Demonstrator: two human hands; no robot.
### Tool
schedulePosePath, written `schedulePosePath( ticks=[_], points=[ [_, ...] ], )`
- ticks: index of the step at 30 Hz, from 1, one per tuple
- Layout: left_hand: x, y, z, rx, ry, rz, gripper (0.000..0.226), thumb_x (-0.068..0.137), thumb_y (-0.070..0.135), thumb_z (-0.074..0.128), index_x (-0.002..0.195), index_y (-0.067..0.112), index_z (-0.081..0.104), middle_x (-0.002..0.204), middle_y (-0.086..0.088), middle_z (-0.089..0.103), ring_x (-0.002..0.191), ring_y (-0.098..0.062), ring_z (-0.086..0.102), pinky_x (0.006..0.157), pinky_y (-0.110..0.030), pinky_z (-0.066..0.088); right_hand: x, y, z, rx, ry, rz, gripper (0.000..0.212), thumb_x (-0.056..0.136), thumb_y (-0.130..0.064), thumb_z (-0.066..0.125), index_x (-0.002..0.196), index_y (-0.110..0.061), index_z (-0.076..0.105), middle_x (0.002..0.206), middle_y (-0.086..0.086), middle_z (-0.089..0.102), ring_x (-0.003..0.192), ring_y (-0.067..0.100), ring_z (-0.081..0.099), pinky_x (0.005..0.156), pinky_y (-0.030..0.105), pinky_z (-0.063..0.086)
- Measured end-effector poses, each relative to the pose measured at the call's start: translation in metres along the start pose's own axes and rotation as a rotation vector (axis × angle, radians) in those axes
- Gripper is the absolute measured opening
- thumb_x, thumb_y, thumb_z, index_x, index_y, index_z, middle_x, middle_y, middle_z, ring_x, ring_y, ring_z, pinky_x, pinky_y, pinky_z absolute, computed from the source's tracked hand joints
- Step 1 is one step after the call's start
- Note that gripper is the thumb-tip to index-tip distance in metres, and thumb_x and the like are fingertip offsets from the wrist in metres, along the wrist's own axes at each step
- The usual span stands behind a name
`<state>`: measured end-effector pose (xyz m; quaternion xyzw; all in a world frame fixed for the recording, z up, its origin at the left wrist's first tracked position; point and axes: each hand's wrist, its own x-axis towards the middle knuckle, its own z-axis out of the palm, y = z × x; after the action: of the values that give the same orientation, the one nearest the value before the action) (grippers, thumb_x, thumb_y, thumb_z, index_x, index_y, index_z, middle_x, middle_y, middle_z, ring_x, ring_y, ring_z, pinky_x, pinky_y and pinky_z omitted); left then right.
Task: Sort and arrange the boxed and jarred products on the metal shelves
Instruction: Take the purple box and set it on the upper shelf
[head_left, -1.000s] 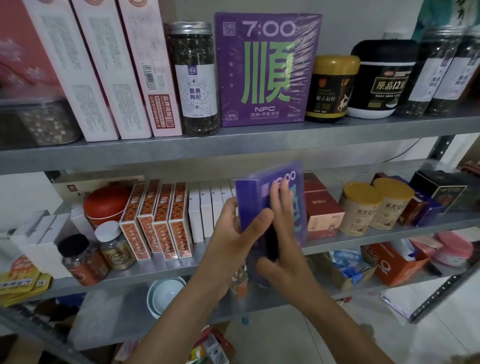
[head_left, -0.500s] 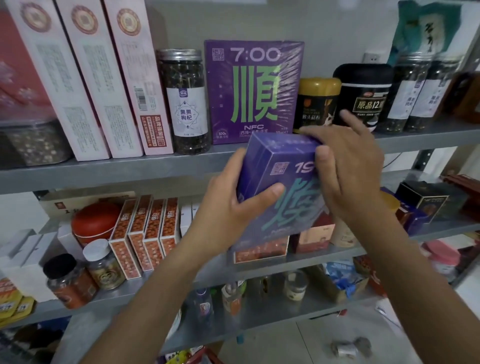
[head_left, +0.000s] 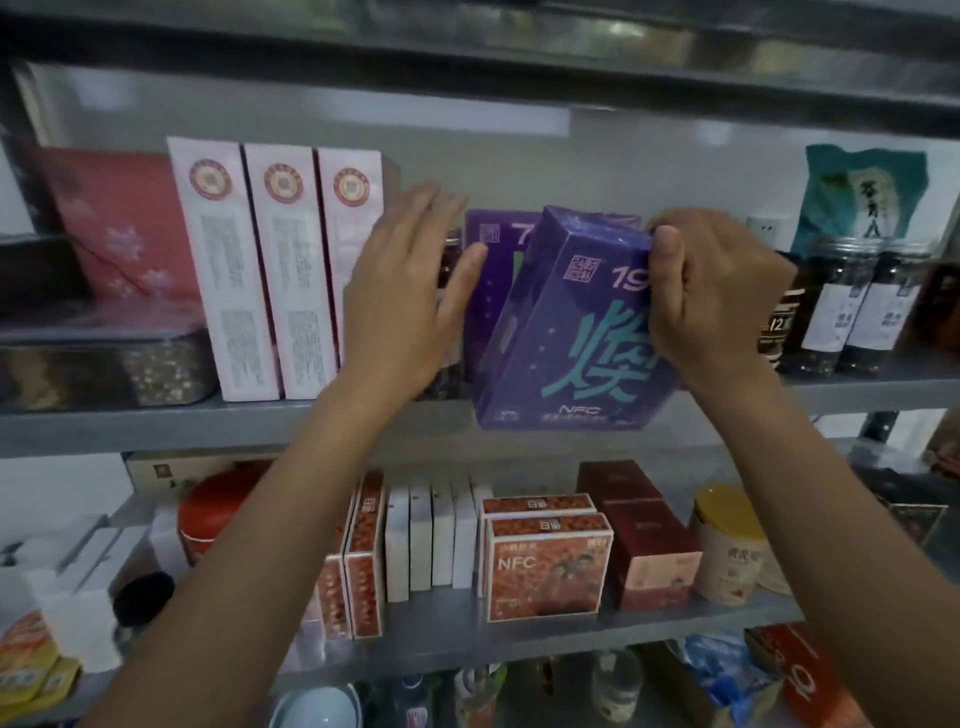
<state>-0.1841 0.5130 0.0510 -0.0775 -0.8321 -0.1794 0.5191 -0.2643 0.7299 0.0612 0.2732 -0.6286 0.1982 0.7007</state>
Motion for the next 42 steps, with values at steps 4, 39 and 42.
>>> schedulePosePath(
  ticks=[4, 39, 42],
  points=[
    [0.022, -0.019, 0.008, 0.326, -0.051, 0.087, 0.052, 0.105, 0.037, 0.031, 0.149, 0.01, 0.033, 0.156, -0.013, 0.031, 0.147, -0.026, 0.021, 0.121, -0.036, 0.002, 0.01, -0.001, 0.019, -0.023, -0.017, -0.022, 0.067, 0.105, -0.044, 0.022, 0.076, -0.002, 0.066, 0.068, 0.014, 0.066, 0.058, 0.028, 0.059, 0.056, 0.025, 0.028],
    [0.021, -0.027, 0.056, 0.345, 0.32, 0.086, 0.025, 0.095, 0.019, 0.044, 0.098, 0.0, 0.06, 0.097, -0.018, 0.06, 0.095, -0.032, 0.058, 0.116, -0.042, 0.021, -0.005, -0.01, 0.102, -0.185, -0.012, 0.184, 0.04, 0.102, -0.03, 0.037, 0.089, -0.004, 0.064, 0.094, 0.012, 0.065, 0.089, 0.028, 0.059, 0.086, 0.033, 0.031],
    [0.021, -0.028, 0.057, 0.366, 0.311, 0.091, 0.026, 0.095, 0.019, 0.043, 0.099, 0.0, 0.06, 0.098, -0.018, 0.06, 0.096, -0.033, 0.058, 0.116, -0.04, 0.019, -0.006, -0.009, 0.098, -0.148, -0.032, 0.183, 0.037, 0.102, -0.029, 0.039, 0.093, -0.005, 0.065, 0.097, 0.013, 0.065, 0.091, 0.028, 0.06, 0.088, 0.033, 0.031]
  ],
)
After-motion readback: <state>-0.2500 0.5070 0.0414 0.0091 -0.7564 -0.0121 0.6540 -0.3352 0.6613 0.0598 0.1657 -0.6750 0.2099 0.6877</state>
